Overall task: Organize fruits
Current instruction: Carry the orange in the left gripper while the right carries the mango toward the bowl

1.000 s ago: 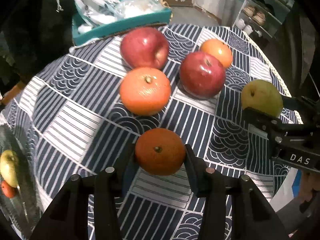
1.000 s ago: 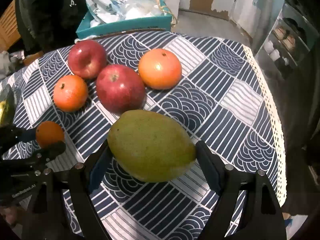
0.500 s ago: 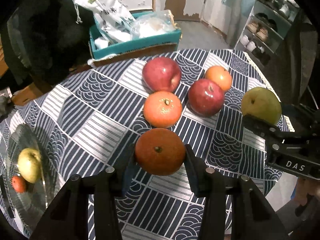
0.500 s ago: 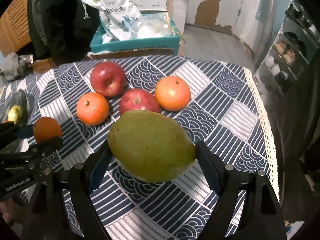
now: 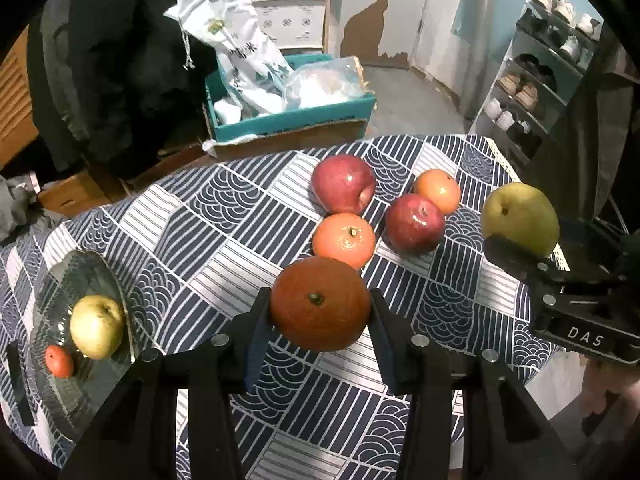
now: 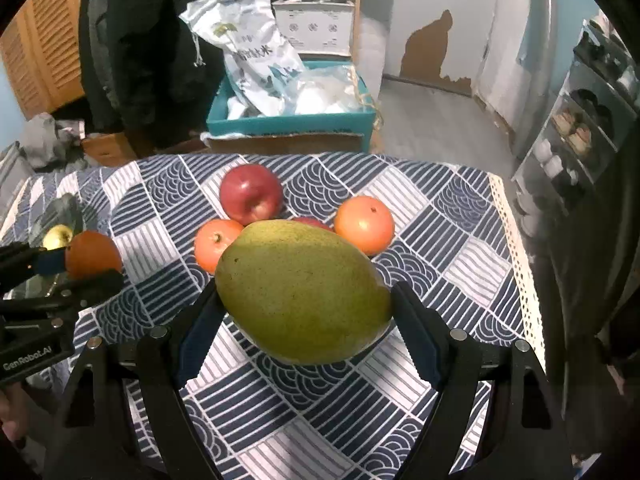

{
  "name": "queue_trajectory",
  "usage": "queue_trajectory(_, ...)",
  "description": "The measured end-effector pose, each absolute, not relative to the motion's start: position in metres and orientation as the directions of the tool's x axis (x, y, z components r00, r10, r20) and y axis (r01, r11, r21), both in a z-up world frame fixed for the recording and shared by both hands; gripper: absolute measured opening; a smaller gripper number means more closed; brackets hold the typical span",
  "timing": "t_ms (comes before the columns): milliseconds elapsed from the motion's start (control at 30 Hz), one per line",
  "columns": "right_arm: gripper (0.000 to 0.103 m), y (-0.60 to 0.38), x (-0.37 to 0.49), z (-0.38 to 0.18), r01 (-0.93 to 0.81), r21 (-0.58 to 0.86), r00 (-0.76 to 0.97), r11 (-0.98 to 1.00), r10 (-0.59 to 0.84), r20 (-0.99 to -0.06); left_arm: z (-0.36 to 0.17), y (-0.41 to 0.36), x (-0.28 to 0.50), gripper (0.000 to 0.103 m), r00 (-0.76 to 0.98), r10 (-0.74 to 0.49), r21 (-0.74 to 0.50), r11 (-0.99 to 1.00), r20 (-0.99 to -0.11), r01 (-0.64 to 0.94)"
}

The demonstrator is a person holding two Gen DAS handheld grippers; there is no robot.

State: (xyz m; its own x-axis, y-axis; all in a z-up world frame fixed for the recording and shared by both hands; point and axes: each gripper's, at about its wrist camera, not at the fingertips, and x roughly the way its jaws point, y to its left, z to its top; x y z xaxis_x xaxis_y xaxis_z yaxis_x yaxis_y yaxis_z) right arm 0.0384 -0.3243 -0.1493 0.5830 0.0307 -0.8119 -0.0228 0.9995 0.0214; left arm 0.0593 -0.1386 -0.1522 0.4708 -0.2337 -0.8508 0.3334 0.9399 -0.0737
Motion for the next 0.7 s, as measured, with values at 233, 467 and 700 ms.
queue_trajectory(233,0.082,-0.315,0.036,-0.135,-0.046,0.030,0.608,0.998,0.052,-0.792,-0.138,-0.130,0.053,0.047,0.497,-0.236,-0.072,0.942,-0.835,0.327)
queue_trajectory(467,0.082,-0.305,0.034,-0.122,-0.073,0.037,0.632,0.997,0.075,-0.771,-0.123,-0.119,0.048,0.047,0.519,-0.243,-0.080,0.945,-0.820,0.316)
queue_trajectory(700,0.082,-0.291,0.034,-0.109,-0.100,0.040,0.654,0.994,0.097,-0.750,-0.109,-0.103,0.043,0.047,0.548,-0.235,-0.079,0.953,-0.803,0.294)
